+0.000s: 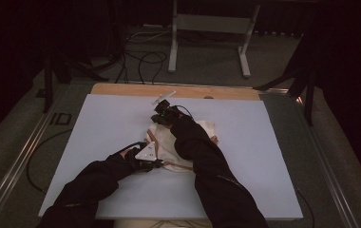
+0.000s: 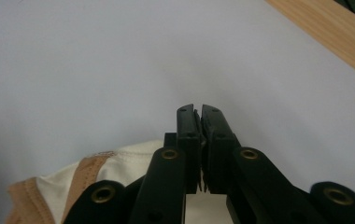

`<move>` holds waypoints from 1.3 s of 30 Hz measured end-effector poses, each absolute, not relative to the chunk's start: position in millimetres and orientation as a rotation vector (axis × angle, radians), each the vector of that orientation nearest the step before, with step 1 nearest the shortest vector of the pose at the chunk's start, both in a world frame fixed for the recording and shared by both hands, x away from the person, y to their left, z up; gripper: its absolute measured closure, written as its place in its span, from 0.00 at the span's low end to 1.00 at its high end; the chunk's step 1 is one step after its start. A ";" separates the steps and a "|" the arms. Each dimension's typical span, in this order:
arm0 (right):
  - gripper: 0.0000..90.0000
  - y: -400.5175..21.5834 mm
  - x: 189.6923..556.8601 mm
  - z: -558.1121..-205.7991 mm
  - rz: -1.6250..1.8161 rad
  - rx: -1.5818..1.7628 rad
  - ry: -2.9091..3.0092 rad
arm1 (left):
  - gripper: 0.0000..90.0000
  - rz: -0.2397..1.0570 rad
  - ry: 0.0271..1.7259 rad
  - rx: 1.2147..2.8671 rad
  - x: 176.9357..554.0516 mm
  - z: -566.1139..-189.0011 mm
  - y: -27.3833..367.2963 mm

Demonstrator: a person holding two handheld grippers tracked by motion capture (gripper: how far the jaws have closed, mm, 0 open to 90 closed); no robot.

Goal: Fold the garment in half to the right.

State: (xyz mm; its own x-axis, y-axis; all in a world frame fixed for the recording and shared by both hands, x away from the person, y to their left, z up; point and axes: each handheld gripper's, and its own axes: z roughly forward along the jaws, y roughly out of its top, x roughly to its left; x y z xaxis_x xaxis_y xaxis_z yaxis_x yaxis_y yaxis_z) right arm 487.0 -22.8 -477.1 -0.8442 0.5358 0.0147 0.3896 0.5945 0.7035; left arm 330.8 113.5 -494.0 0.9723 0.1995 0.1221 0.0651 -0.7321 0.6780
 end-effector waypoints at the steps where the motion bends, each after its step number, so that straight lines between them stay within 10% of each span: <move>1: 0.97 -24.7 486.5 -476.2 1.086 0.774 2.623 | 0.98 0.240 0.180 2.391 330.8 -493.1 113.1; 39: 0.97 -112.3 480.6 -438.4 1.166 0.866 2.458 | 0.98 0.307 0.027 2.369 335.9 -453.1 66.8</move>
State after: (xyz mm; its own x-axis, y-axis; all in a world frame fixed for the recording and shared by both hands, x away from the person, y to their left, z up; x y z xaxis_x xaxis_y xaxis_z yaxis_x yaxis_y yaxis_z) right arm 480.6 -112.3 -438.4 -0.7792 0.6268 -0.0006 0.3961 0.4932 0.7745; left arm 335.9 66.8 -453.1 0.9712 0.1072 0.2129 -0.0685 -0.7300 0.6801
